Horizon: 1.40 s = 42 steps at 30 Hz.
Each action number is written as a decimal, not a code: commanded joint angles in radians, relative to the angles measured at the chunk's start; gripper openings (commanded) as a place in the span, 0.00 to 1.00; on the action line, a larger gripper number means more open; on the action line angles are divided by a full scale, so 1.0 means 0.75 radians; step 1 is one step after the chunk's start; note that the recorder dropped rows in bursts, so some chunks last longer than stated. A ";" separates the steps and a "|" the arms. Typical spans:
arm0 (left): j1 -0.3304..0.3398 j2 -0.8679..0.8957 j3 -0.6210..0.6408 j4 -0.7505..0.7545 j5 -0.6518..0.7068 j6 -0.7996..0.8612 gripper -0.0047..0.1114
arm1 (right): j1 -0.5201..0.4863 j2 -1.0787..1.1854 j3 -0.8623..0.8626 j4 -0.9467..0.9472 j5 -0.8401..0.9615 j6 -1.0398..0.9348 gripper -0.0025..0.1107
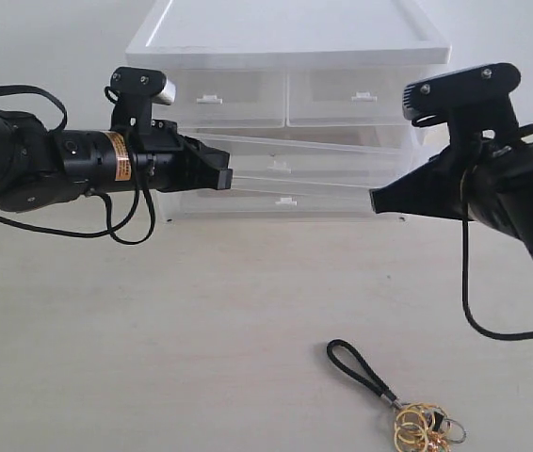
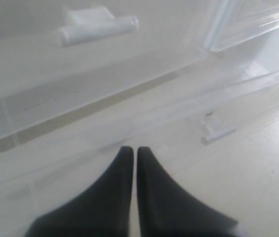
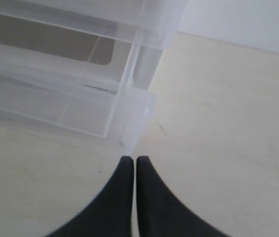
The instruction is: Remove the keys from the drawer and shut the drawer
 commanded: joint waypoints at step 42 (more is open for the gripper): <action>-0.075 -0.247 -0.022 0.058 0.287 -0.202 0.08 | 0.000 -0.081 -0.160 -0.004 -0.541 -0.716 0.04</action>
